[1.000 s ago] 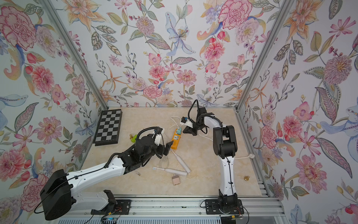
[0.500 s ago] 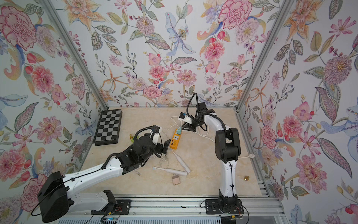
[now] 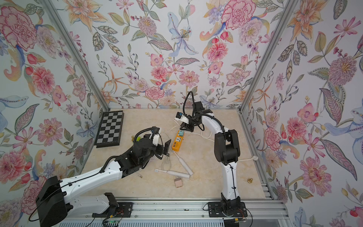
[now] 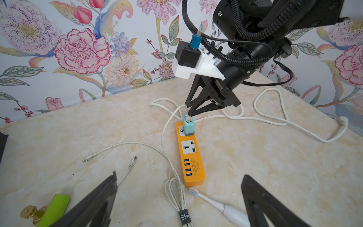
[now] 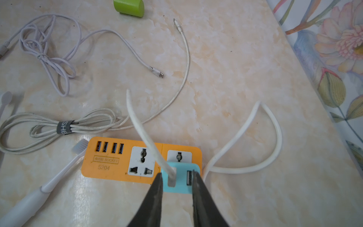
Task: Charge the electric toothbrush
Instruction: Insert the charging cable into the plug.
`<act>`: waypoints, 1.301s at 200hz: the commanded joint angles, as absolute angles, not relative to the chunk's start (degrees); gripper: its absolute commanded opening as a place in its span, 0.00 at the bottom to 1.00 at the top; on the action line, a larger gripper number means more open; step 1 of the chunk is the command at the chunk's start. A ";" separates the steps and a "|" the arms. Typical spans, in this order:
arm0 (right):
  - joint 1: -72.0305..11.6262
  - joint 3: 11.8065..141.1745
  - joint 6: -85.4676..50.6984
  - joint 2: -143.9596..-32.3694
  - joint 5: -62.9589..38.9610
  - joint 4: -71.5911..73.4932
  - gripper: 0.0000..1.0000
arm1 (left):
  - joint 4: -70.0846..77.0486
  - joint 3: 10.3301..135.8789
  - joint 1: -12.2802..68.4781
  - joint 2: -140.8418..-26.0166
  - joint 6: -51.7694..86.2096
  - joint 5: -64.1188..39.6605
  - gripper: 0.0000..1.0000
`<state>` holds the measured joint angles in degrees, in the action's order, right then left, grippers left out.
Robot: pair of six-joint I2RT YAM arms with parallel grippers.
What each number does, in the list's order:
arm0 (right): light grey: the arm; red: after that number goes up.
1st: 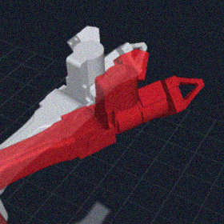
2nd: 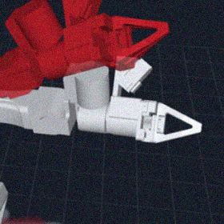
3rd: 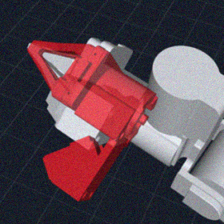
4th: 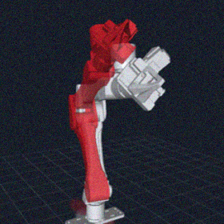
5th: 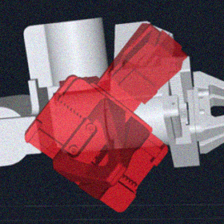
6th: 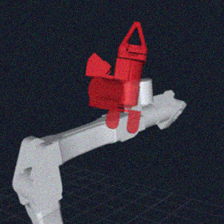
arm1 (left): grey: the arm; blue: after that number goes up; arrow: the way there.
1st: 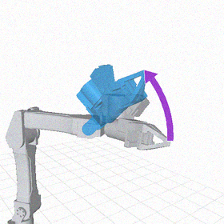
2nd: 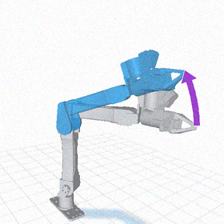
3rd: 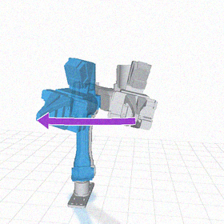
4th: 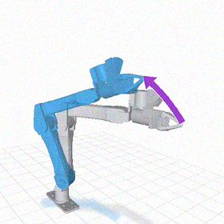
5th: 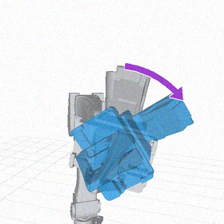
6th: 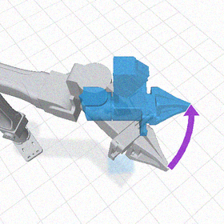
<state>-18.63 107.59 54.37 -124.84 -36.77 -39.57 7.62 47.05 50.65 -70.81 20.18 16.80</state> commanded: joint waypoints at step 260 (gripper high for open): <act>-18.15 102.83 55.77 -125.27 -41.40 -40.50 0.00 | 7.56 48.69 51.15 -72.64 18.64 16.93 0.99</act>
